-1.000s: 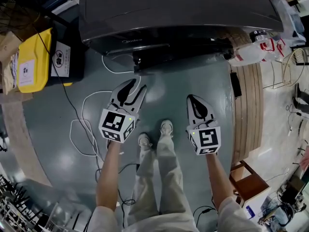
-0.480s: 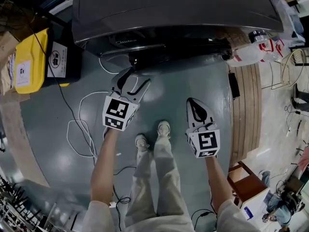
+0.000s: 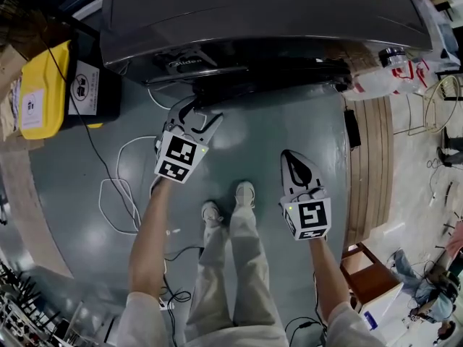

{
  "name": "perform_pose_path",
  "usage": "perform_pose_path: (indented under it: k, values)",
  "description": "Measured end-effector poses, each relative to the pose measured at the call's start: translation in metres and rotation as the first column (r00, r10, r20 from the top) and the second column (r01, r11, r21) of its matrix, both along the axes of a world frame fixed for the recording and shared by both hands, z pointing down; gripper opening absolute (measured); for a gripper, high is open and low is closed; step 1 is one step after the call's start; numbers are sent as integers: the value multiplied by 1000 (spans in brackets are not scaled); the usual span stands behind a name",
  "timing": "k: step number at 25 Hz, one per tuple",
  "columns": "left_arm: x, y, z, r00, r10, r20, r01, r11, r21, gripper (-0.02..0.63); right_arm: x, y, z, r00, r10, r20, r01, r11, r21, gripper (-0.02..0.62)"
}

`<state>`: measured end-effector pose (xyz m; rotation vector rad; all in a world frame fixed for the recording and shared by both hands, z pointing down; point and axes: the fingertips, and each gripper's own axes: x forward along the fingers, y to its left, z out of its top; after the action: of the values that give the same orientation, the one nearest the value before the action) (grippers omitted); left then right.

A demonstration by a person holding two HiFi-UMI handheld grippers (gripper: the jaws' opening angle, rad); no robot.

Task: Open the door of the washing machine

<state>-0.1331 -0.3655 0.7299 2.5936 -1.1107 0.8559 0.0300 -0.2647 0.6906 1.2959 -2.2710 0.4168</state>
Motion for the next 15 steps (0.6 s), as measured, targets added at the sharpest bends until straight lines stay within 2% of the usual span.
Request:
perform_pose_path:
  k: [2, 7, 15]
  values:
    - [-3, -2, 4, 1000, -9, -7, 9, 1000, -9, 249, 0, -1, 1, 1000, -3, -1, 3, 1000, 0, -2]
    - [-2, -2, 11, 1000, 8, 0, -8, 1000, -21, 169, -1, 0, 3, 1000, -7, 0, 7, 1000, 0, -2]
    - [-3, -1, 12, 1000, 20, 4, -20, 1000, -9, 156, -6, 5, 9, 1000, -10, 3, 10, 1000, -12, -2]
